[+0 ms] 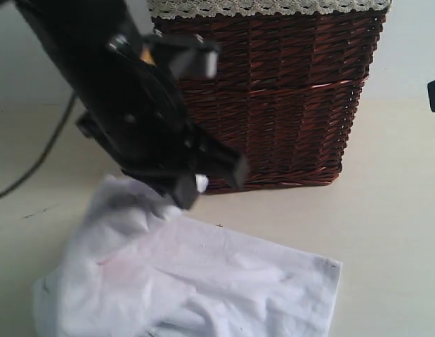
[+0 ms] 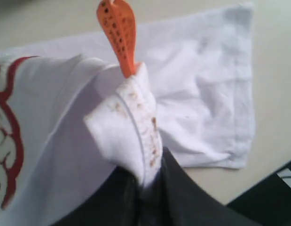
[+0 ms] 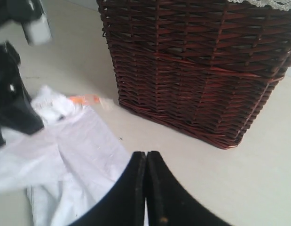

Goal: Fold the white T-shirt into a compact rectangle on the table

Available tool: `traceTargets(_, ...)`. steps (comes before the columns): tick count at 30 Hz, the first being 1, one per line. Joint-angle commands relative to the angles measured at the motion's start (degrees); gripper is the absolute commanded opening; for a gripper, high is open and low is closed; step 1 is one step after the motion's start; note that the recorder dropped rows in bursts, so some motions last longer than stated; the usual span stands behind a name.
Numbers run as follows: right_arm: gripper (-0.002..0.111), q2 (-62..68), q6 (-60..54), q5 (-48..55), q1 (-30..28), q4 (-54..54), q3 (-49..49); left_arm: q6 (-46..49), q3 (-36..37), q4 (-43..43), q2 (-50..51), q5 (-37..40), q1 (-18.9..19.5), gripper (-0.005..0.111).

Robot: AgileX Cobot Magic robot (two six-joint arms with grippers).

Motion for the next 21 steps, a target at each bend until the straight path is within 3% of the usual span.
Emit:
traceTargets(1,0.000,-0.08,-0.71,0.02,-0.12,0.25,0.44,-0.73,-0.38,1.53,5.14,-2.06,-5.73,0.039)
traceTargets(3,0.000,-0.08,-1.12,0.02,-0.12,0.25,0.44,-1.62,-0.38,3.00,6.84,-2.57,-6.20,0.060)
traceTargets(5,0.000,-0.08,-1.12,0.02,-0.12,0.25,0.44,-2.62,-0.38,3.52,7.99,-2.57,-6.20,0.068)
traceTargets(13,0.004,-0.08,-2.67,0.45,-0.12,3.20,0.44,-2.91,-0.38,15.94,4.33,-1.81,-6.20,0.039)
traceTargets(21,0.029,-0.10,-2.49,0.45,-0.12,3.20,0.44,-6.45,1.81,23.68,-6.46,-4.26,-5.01,0.034)
